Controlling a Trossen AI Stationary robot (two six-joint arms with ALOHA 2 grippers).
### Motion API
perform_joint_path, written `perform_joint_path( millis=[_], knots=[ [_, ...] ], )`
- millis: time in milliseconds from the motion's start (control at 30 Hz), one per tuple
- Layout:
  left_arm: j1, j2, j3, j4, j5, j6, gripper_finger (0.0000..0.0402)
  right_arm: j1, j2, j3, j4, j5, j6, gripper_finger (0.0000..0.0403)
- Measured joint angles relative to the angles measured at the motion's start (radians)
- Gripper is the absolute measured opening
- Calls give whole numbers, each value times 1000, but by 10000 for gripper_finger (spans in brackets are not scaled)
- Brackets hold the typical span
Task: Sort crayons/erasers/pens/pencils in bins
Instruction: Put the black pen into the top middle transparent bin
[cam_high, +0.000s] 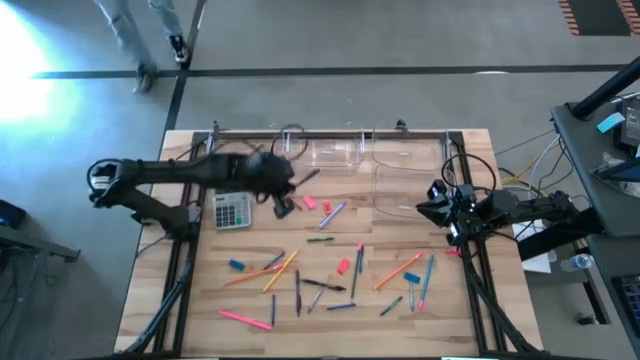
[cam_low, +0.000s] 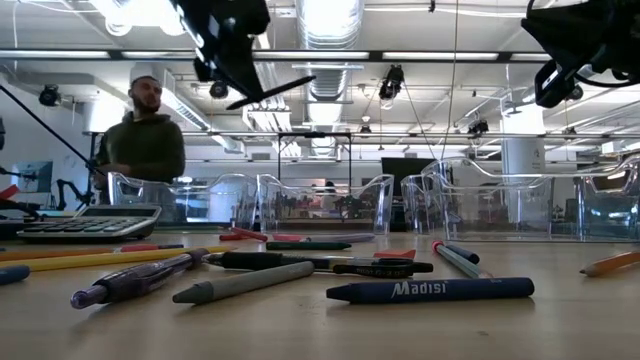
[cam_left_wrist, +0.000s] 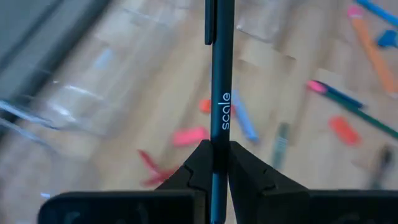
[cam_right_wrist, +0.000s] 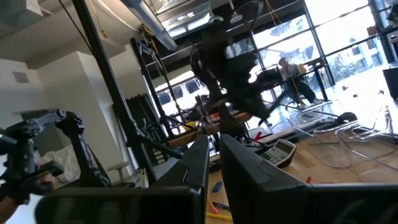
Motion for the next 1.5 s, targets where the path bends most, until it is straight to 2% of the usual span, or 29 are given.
perform_joint_path(
  millis=[167, 267, 467, 667, 1067, 1367, 1500],
  knots=[
    [138, 55, 42, 55, 22, 161, 15, 0, 0, 0, 0, 0, 0, 31],
    [199, 97, 69, 131, 56, 206, 15, 0, 0, 0, 0, 0, 0, 31],
    [283, 203, 116, 286, 76, 342, 15, 0, 0, 0, 1, 2, 0, 31],
    [355, 344, 203, 289, 74, 382, 15, 0, 0, 0, 2, 8, 2, 31],
    [372, 516, 228, 280, 73, 455, 15, 0, 0, 0, 1, 8, 2, 31],
    [373, 521, 213, 254, 72, 454, 16, 0, 0, 0, 1, 27, 1, 31],
    [373, 519, 213, 233, 72, 453, 30, 0, 0, 0, 1, 27, 0, 31]
  ],
)
